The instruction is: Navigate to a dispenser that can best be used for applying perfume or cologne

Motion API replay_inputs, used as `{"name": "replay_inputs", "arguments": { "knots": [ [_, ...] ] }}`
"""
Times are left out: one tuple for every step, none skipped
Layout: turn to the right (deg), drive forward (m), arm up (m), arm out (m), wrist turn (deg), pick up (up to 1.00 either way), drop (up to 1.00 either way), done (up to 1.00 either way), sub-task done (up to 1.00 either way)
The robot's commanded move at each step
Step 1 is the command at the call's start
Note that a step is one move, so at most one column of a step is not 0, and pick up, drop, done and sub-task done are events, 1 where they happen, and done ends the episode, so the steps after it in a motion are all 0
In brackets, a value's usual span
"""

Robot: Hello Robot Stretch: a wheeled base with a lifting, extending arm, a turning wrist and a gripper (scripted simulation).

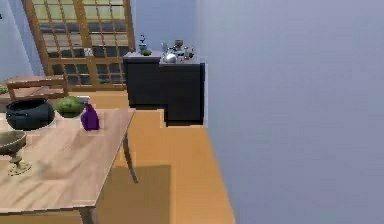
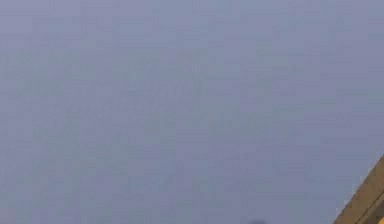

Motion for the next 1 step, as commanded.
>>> {"name": "replay_inputs", "arguments": {
  "knots": [
    [0.0,0.6,0.0,0.0,0.0,0.0,0.0,0.0,0.0]
  ]
}}
